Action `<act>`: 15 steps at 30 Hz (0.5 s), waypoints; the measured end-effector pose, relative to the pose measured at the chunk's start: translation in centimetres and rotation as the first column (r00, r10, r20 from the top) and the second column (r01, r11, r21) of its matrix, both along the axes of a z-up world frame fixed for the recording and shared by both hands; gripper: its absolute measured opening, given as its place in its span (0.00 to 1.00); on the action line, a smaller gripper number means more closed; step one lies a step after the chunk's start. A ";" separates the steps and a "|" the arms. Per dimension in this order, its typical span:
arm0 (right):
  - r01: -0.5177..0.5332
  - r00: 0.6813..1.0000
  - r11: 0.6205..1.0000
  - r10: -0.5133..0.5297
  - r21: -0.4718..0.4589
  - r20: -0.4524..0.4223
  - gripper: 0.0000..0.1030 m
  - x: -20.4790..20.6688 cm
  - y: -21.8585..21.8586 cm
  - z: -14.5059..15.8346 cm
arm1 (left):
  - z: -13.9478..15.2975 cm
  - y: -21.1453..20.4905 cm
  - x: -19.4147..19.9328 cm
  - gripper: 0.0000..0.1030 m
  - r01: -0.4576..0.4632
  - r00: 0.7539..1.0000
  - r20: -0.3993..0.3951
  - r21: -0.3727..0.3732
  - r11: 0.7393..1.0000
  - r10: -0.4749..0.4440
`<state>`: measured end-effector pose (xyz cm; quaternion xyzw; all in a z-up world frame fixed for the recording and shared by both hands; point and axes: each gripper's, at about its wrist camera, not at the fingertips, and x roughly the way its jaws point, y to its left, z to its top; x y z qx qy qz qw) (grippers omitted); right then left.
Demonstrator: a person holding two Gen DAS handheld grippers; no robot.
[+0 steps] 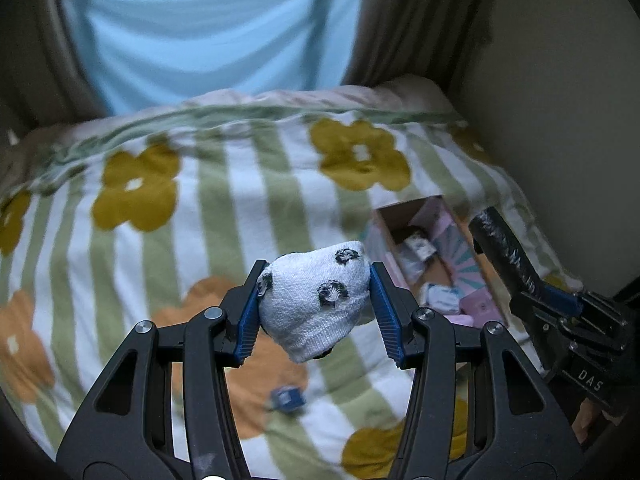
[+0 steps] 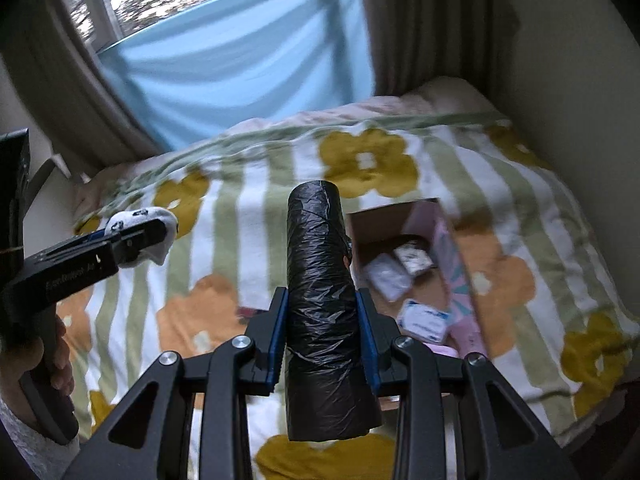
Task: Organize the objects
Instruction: 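Lift the white cloth and black rolled bag and carry them over the cardboard box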
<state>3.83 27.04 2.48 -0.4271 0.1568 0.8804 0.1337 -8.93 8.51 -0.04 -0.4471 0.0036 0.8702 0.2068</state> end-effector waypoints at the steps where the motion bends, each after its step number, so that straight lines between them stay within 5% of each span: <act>1: 0.014 1.000 1.000 -0.014 -0.002 0.004 0.29 0.1 0.7 -0.1 | 0.0 1.3 -0.5 0.45 0.020 1.000 0.002 0.002 1.000 -0.020; 15: 0.122 0.985 0.987 -0.107 -0.101 0.138 0.29 -0.5 7.9 -7.2 | -4.3 14.8 -6.6 0.45 0.199 0.979 0.064 -0.043 0.979 -0.196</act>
